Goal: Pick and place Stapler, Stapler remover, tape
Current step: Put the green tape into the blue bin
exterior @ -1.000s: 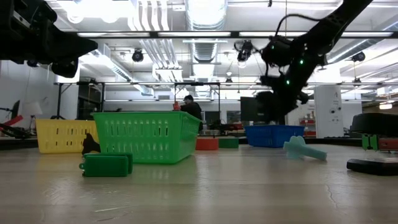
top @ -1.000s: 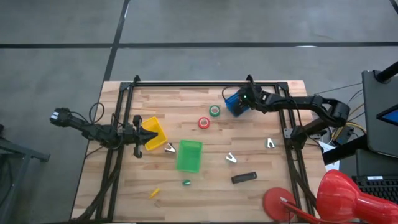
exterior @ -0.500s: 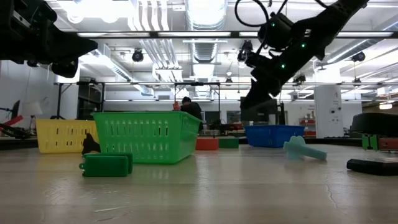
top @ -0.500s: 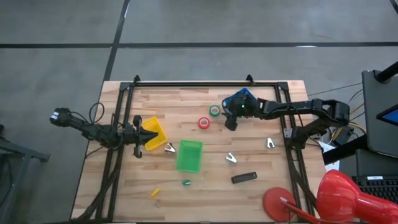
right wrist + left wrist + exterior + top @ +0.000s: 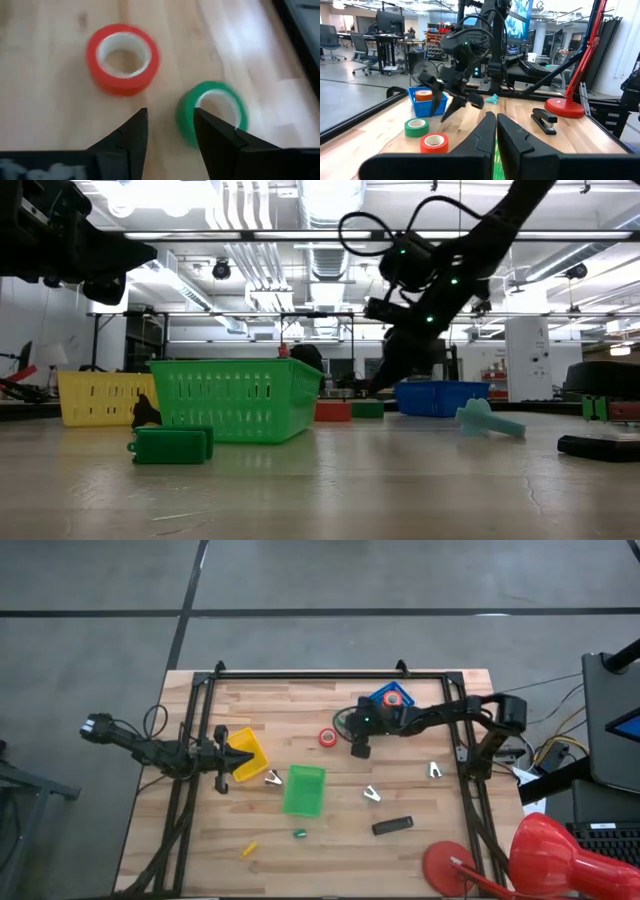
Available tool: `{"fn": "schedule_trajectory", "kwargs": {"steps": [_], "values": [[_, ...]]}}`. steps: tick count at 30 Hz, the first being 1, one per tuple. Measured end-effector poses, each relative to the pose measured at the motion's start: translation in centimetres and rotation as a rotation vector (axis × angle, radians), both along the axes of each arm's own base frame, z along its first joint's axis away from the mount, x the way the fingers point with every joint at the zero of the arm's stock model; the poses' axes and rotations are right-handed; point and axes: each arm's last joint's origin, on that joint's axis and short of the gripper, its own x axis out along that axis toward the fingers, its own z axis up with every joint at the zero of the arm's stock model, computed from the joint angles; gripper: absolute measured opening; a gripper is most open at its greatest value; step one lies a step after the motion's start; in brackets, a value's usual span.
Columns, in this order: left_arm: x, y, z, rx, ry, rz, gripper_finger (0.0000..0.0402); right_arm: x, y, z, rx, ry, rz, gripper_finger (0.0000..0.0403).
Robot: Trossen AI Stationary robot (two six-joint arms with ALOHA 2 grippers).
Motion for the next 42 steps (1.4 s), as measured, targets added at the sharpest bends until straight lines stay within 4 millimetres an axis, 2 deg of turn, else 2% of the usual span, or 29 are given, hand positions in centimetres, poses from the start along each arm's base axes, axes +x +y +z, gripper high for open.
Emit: {"fn": "schedule_trajectory", "kwargs": {"steps": [7,12,18,29,33,42], "values": [[0.0,0.0,0.0,0.0,0.0,-0.001,0.0019,1.6,-0.8,-0.5,-0.042,0.07,-0.028,0.0144],[0.0,0.0,0.0,0.0,0.001,0.0,0.002,2.4,-1.2,-1.9,-0.038,0.146,-0.044,0.0142],[0.0,0.0,0.0,0.001,0.002,0.0,0.0019,2.9,-1.3,-2.6,-0.043,0.172,-0.065,0.0127],[0.0,0.0,0.0,0.001,0.003,0.0,0.0019,2.8,-1.3,-1.8,-0.007,0.18,-0.097,0.0033],[0.0,0.0,0.0,0.001,0.003,0.0,0.0019,2.9,-1.3,-1.2,0.011,0.178,-0.112,0.0033],[0.0,0.0,0.0,0.001,0.003,0.0,0.0018,2.6,-0.8,2.0,0.032,0.115,-0.144,0.0046]]}}
